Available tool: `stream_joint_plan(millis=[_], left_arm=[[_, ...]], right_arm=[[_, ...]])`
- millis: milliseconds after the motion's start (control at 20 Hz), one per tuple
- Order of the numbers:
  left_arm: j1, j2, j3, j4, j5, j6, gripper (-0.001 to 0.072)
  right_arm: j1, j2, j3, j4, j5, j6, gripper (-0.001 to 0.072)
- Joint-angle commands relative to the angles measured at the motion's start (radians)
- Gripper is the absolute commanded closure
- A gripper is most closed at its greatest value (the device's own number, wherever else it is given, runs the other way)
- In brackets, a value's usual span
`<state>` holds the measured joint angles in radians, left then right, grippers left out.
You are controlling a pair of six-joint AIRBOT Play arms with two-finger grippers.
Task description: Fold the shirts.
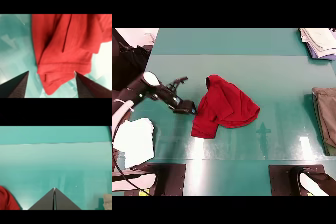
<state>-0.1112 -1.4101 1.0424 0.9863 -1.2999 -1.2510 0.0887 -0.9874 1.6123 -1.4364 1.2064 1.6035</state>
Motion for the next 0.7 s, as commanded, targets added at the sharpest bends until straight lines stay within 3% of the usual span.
stream_joint_plan(millis=[0, 250, 300, 350, 400, 500, 650], left_arm=[[-0.085, 0.014, -0.112, 0.0, 0.129, 0.027, 0.0067], [-0.138, 0.012, -0.111, 0.0, 0.159, -0.017, 0.0067], [-0.138, 0.012, -0.111, -0.001, 0.155, -0.017, 0.0219], [-0.138, 0.012, -0.111, 0.0, 0.155, -0.017, 0.0477], [-0.138, 0.012, -0.109, 0.001, 0.156, -0.017, 0.0625], [-0.138, 0.017, -0.077, 0.008, 0.116, -0.016, 0.0683], [-0.137, 0.085, 0.054, 0.115, 0.047, -0.034, 0.0684]], right_arm=[[0.001, -0.001, 0.001, 0.005, 0.009, 0.0, 0.0694], [0.001, -0.001, 0.001, 0.004, 0.058, 0.0, 0.0693], [0.001, -0.001, 0.001, 0.004, 0.058, 0.0, 0.0693], [0.001, -0.001, 0.001, 0.004, 0.058, 0.0, 0.0693], [0.001, -0.001, 0.001, 0.004, 0.058, 0.0, 0.0693], [0.001, 0.0, 0.001, 0.004, 0.058, 0.0, 0.0694], [0.001, -0.003, -0.011, 0.06, 0.061, 0.0, 0.0694]])
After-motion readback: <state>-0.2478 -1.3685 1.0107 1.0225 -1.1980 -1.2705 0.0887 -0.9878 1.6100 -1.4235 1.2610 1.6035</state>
